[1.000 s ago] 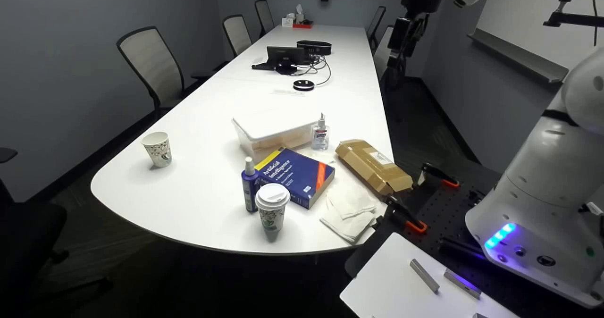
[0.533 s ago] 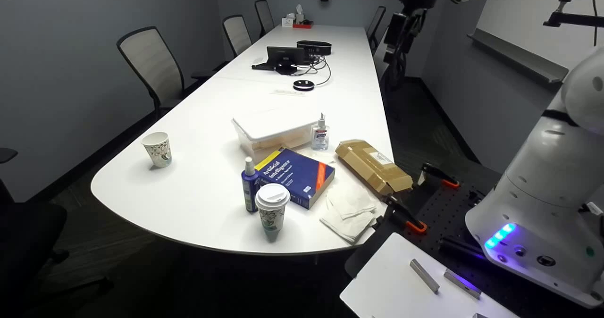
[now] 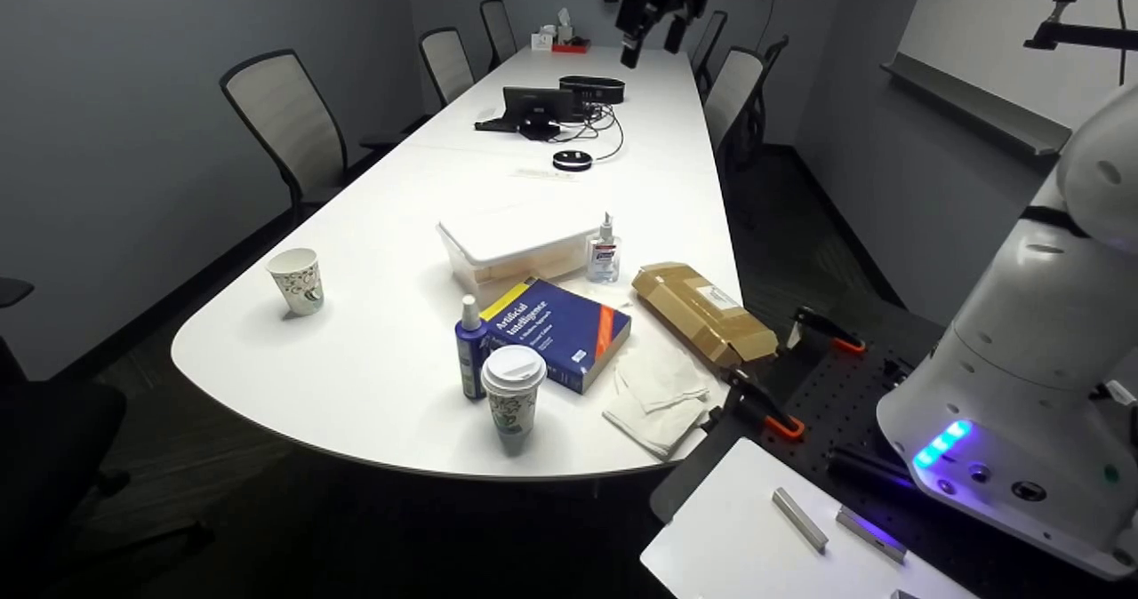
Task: Remove the white lid from the clear container.
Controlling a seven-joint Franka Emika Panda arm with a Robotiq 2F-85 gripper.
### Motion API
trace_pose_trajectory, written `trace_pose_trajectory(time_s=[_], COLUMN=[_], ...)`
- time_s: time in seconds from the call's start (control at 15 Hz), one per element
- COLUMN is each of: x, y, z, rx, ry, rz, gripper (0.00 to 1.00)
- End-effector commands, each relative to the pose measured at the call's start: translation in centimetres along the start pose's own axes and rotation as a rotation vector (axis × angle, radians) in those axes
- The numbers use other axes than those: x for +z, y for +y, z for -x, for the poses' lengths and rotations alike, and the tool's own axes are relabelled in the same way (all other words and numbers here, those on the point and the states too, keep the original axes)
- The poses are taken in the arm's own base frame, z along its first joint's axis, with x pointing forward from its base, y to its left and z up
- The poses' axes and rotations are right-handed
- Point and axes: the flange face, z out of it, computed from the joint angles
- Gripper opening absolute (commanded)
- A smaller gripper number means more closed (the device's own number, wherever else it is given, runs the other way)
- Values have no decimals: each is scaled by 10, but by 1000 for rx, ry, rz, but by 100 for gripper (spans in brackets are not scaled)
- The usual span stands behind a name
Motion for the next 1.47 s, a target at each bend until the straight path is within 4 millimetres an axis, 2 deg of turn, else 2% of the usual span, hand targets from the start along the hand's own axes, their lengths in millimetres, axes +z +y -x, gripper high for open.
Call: trace_pose_trajectory(time_s=[0.0,0.13,0.27,0.53,0.67,1.0,1.4], x=[19,36,60,116,147,225,302], y=[-22,-36,-47,-71,-85,-124,-143], z=[-77,-112,-142,-177,-186,-185,-176], rx=[20,34,54,91,109,117,80], ry=[26,47,61,63,55,-11,-103], rz=[28,48,73,123,140,149,74], gripper=[100,100,100,100,100,100,100])
